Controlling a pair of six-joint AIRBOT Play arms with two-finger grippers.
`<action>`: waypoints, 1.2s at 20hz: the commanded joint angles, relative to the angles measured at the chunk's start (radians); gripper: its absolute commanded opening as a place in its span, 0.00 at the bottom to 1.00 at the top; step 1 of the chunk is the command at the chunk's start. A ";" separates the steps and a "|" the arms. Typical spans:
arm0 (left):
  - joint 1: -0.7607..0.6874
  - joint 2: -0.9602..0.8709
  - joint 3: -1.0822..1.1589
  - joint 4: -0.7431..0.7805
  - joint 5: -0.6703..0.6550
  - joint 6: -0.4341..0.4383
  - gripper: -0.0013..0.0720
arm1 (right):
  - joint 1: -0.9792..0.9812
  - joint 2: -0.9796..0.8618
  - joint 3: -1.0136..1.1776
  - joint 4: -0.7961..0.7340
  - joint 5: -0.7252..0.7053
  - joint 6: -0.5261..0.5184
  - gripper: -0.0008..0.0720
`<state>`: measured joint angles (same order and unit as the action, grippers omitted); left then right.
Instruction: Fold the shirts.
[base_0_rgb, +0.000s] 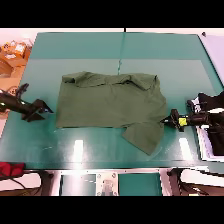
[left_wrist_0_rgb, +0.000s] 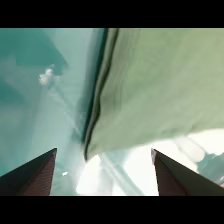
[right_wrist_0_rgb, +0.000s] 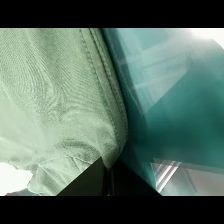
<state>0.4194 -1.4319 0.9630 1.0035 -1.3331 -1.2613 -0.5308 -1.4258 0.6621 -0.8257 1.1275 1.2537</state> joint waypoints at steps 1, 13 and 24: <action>-0.001 0.003 -0.160 -0.119 0.148 0.048 0.92 | 0.000 0.000 0.005 0.007 -0.002 -0.003 0.04; -0.157 0.004 -0.151 -0.067 0.132 0.085 0.04 | 0.000 0.000 0.006 0.008 -0.018 -0.006 0.04; -0.170 0.446 0.610 -0.249 0.020 0.058 0.04 | -0.001 0.562 0.718 0.171 0.136 0.020 0.04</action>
<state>0.2504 -1.1183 1.3434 0.8234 -1.3376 -1.1980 -0.5316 -1.0336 1.1488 -0.6849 1.2510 1.2484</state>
